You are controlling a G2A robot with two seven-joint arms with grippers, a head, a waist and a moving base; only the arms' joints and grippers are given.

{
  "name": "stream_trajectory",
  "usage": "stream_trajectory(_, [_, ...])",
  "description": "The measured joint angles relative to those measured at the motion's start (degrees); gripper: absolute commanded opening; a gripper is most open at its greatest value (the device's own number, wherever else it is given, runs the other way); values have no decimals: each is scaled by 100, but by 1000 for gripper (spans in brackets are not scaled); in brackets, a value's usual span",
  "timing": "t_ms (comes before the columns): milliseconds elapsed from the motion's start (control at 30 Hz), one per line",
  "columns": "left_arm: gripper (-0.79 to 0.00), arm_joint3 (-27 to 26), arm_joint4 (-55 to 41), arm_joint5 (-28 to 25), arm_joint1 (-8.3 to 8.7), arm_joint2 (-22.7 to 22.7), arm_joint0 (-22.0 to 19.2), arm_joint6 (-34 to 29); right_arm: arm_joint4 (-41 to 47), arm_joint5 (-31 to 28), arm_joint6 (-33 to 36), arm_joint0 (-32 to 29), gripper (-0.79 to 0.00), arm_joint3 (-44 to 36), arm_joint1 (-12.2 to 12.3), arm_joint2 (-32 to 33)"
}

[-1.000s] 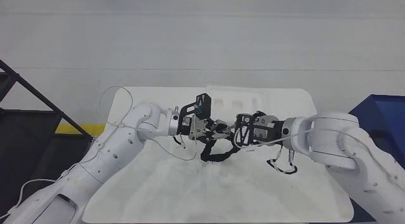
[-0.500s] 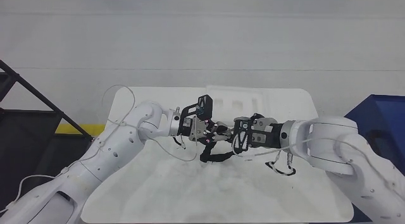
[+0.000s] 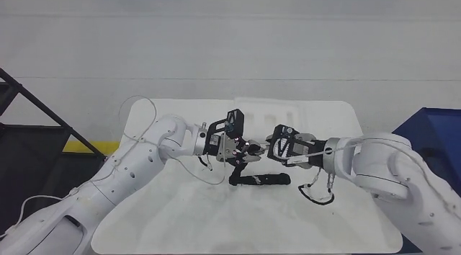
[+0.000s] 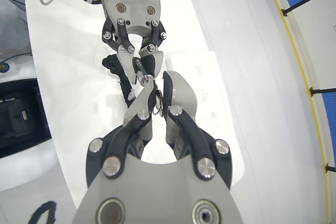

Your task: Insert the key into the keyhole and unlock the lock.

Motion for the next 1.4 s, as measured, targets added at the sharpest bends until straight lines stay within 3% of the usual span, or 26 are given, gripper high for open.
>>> stream_trajectory(67, [-785,6,32,0,5,16,-14,52,168,173,40,-22,-767,34,-4,34])
stream_trajectory(100, [-785,10,51,0,7,21,-18,73,236,242,63,-30,-453,47,-6,44])
stream_trajectory(133, [-785,16,72,0,9,26,-22,94,325,320,82,-45,0,73,-9,50])
stream_trajectory(633, [-785,416,1022,4,-73,191,18,-242,1177,1243,-5,-389,0,240,12,592])
stream_trajectory(967, [-785,547,866,0,-282,835,146,-479,1289,1209,-144,-657,0,225,53,1000])
stream_trajectory(1000, [-763,586,834,0,-305,907,137,-493,1296,1196,-155,-662,0,238,52,1008])
stream_trajectory(1067, [-231,669,718,0,-359,1085,102,-509,1307,1181,-173,-675,0,257,51,1028])
stream_trajectory(1100, [0,708,661,0,-381,1162,80,-514,1307,1175,-176,-681,0,263,51,1038])
stream_trajectory(1400, [0,1171,73,0,-479,1403,-215,-21,1431,1086,-336,-779,0,388,40,1095])
